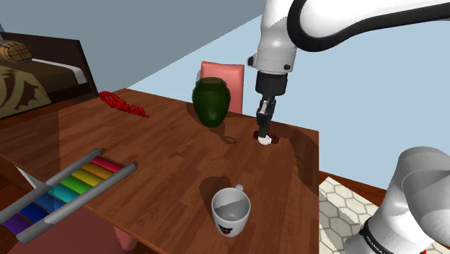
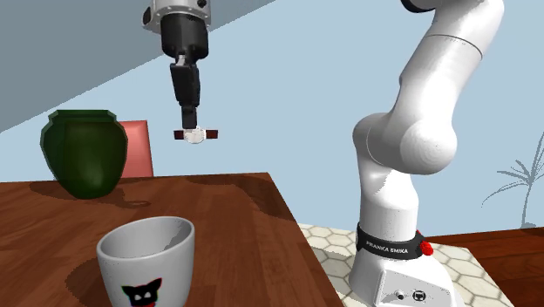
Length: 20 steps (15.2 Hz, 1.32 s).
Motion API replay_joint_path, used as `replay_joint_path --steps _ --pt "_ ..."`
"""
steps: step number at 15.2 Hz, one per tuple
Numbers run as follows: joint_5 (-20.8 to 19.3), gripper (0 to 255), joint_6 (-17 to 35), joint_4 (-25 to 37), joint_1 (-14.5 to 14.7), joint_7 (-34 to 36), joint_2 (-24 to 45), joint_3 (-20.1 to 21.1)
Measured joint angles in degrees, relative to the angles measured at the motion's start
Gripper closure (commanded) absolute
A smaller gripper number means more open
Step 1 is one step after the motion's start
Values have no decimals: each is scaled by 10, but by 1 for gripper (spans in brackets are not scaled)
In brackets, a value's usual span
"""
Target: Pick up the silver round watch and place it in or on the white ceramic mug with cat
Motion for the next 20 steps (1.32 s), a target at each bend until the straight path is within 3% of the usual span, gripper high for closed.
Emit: replay_joint_path --steps 12,20 --pt "40 255 4 99 55 164 80 123" --pt "45 255 59 59 60 172 92 137"
